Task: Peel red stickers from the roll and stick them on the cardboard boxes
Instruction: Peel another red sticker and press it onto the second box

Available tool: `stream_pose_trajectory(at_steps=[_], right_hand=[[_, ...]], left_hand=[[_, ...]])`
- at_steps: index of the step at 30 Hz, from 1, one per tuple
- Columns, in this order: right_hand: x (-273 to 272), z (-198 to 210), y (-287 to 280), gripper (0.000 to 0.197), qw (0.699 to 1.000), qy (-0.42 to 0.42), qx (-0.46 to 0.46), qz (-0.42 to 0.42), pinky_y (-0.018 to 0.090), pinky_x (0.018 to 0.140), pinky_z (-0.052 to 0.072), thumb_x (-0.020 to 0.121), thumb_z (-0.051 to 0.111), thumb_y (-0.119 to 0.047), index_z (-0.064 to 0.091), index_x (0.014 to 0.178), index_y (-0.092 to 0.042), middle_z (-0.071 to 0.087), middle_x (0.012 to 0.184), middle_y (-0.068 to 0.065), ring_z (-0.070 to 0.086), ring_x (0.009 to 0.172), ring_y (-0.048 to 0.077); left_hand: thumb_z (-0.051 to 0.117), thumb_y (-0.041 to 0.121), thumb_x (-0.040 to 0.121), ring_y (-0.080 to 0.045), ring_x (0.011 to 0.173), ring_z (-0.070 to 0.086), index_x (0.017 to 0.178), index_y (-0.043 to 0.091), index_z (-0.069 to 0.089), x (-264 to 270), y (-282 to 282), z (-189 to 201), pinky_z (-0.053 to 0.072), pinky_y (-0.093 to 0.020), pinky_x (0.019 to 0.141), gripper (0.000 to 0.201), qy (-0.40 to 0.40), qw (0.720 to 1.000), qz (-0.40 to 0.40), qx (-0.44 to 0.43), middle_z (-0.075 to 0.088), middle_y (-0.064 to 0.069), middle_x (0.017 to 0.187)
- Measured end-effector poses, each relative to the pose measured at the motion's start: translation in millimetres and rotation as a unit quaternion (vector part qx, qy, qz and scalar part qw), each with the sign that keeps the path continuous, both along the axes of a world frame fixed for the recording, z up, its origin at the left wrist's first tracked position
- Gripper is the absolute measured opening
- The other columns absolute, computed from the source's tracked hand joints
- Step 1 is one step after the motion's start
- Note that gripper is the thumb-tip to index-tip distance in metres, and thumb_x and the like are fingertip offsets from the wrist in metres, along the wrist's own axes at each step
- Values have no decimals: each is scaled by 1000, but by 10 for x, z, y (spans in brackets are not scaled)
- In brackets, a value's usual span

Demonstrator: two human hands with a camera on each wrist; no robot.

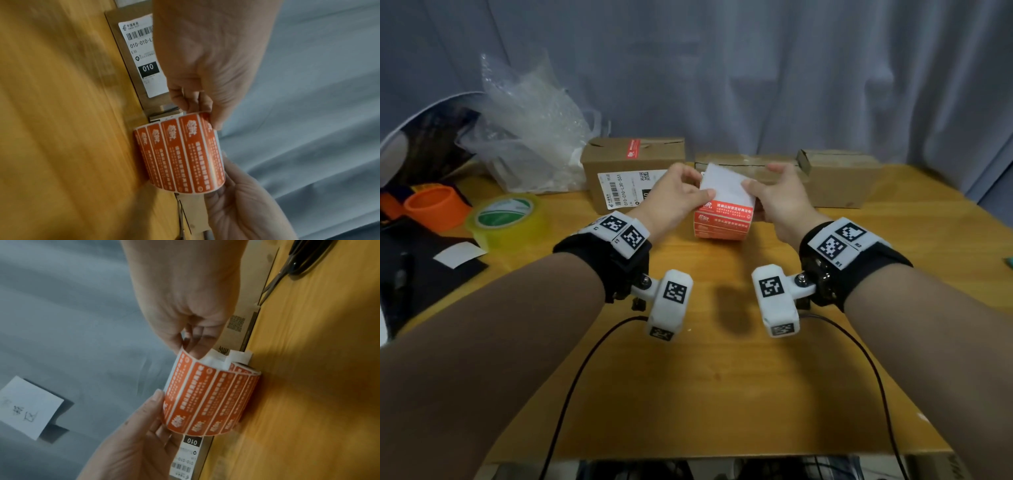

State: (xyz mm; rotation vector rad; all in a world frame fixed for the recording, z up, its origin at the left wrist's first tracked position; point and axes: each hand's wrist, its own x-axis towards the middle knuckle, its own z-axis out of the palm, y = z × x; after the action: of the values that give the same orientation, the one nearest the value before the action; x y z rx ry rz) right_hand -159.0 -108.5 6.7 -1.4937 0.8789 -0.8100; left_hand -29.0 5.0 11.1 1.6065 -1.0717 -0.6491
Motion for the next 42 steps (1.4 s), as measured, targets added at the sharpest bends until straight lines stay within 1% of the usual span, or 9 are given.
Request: stream_pose_trajectory(at_steps=[2,5,10,21,24,27,31,36,42], right_hand=[[11,-8,-1,35,999,22,-40,10,24,47,52,90,55,-22,43,123,-17,63,101,11,66,75,20],[19,-29,27,42,984,83,-81,133,26,64,56,85,61,-36,54,119,-12,65,107,8,67,89,21],[43,-125,-50,51,970,145,-110,164,37,86,56,77,72,-17,52,124,-9,64,113,14,64,98,23],[87,-151,-148,25,987,81,-76,114,7,47,43,90,56,-30,60,99,-7,65,81,-3,62,61,-2],[125,-118,-160,17,989,60,-93,95,15,58,48,86,60,-32,54,86,-16,64,88,0,62,78,11],[168,-78,-194,29,983,57,-168,55,34,81,54,81,67,-25,52,107,-23,55,106,1,56,101,19],[193,38,-176,38,941,114,-302,98,44,106,40,82,65,-30,61,119,-22,50,132,2,43,126,19],[213,129,-62,41,947,123,-244,170,33,88,54,81,67,-27,61,120,-15,66,115,4,62,100,13],[196,83,-81,31,961,94,-209,152,33,73,58,83,65,-24,53,111,-20,65,111,7,65,93,17]], left_hand=[[61,16,91,-10,77,68,124,13,38,29,-24,-17,51,-15,63,41,7,1000,26,-8,70,-5,85],[59,15,92,-17,76,68,122,8,45,79,-85,-86,52,-17,58,34,6,999,40,-4,69,-9,87],[58,17,93,-12,74,66,120,4,47,166,-116,-133,52,-13,55,32,33,998,41,-16,68,-5,91],[59,2,89,-18,93,68,122,17,41,255,-106,-54,58,-27,77,40,68,995,-71,-15,68,-7,98],[61,11,90,-14,88,70,122,19,40,277,-106,-54,58,-24,75,40,55,997,-39,-37,70,-6,90],[61,15,90,-3,75,70,121,17,40,286,-114,-34,55,-14,64,37,33,998,-12,-49,70,-3,81],[63,21,89,-2,70,69,116,14,45,301,-179,-20,52,-13,63,34,-9,999,-4,-46,71,0,76],[62,17,90,-3,65,66,111,7,51,303,-242,-14,53,-14,65,26,4,997,-16,-76,68,5,60],[59,3,90,-6,77,67,114,8,47,327,-210,-41,54,-13,68,27,40,996,-39,-74,66,0,83]])
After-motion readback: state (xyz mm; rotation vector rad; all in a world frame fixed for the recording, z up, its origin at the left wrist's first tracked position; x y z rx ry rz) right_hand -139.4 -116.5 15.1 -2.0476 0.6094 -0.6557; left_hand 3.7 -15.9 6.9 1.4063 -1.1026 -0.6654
